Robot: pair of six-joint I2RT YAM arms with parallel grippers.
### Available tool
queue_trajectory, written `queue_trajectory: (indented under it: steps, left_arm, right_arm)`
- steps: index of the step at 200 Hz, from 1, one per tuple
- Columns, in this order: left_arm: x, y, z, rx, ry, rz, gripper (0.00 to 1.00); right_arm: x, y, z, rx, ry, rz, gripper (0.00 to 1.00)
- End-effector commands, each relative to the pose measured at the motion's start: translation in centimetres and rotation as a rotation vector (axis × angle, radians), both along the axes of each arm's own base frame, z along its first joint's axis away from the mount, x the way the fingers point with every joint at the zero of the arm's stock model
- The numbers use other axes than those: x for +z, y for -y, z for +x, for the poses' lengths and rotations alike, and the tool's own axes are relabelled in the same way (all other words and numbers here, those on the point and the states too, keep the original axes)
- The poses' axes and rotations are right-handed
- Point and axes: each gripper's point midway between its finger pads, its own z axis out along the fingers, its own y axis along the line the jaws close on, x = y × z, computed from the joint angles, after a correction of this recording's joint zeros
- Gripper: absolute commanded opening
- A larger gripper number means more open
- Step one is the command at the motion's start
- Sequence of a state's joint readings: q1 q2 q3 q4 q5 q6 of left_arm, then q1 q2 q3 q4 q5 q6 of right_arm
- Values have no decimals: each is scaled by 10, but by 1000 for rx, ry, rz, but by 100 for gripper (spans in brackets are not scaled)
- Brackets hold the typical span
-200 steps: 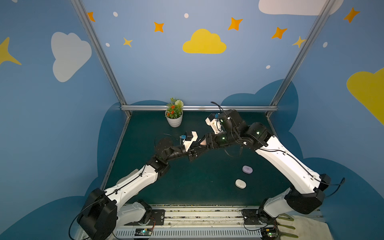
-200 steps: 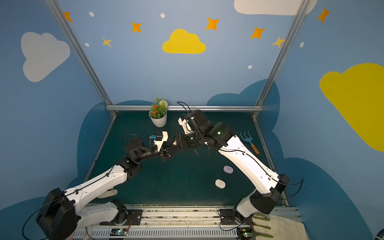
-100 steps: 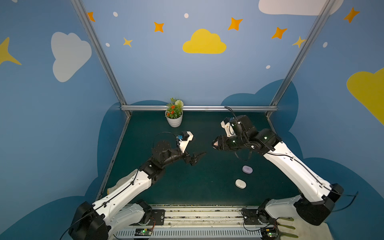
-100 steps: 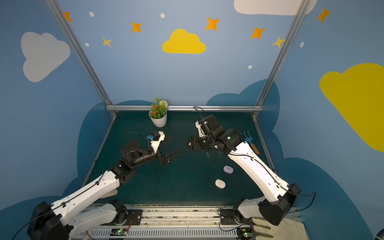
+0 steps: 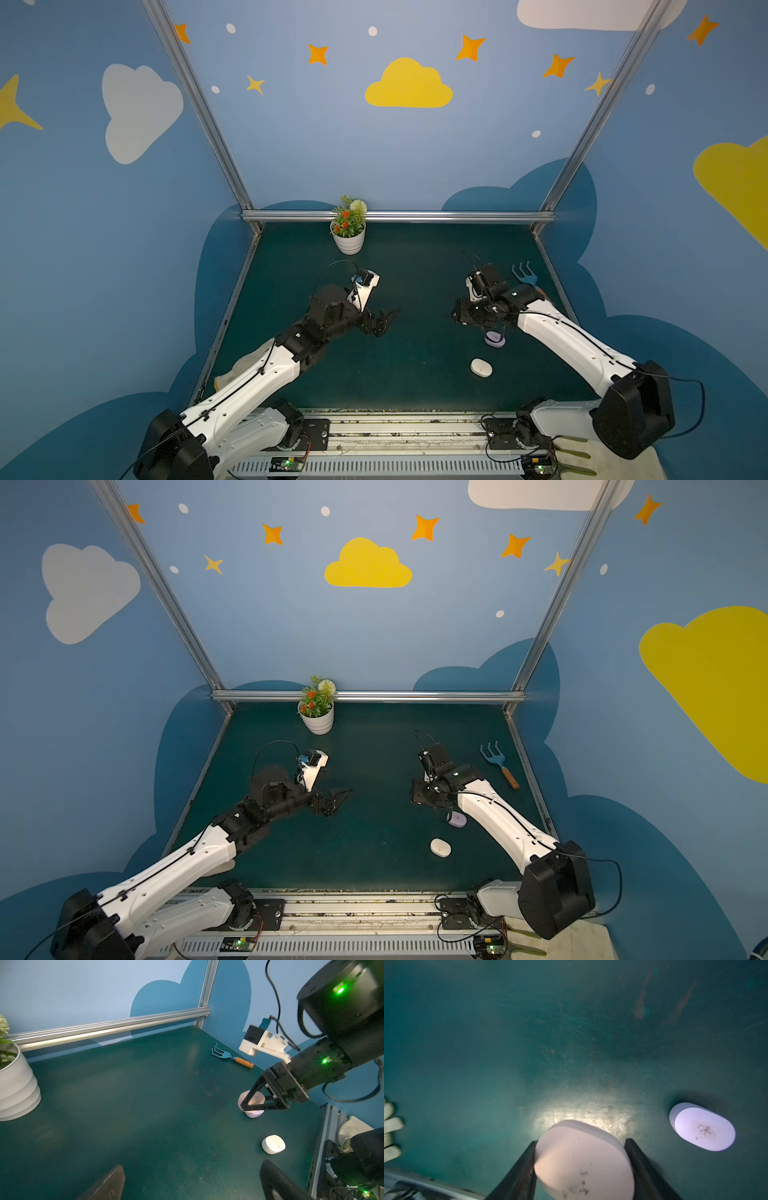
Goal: Insert the wireless bluetooth earbuds into the charging case
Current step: 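Carry the closed case with the right gripper while the left gripper withdraws, then lower the pink case onto the table and open the right gripper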
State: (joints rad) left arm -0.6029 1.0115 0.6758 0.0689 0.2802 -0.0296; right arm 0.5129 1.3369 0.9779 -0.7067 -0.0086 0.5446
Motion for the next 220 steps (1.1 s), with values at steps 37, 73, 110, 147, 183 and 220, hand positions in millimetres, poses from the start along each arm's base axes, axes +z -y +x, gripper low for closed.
queue_trajectory:
  steps: [37,73,110,147,183,220]
  left_arm:
    - [3,-6,2,35,1,-7,100]
    - [1,-8,4,44,1,-8,100]
    - [4,-9,7,51,9,-15,100]
    - [3,-11,10,69,-4,-23,100]
    - [3,-19,14,101,-16,-33,100]
    - [2,-32,20,144,-32,-34,100]
  right_arm:
    - [-58,10,7,-29,-17,-59,36]
    - [-81,11,2,-25,-57,-77,36]
    - [-93,13,-4,-29,-82,-90,39]
    - [-94,14,-7,-27,-91,-101,55]
    - [-84,13,-6,-16,-81,-92,66]
    - [-55,12,-3,-5,-32,-74,77]
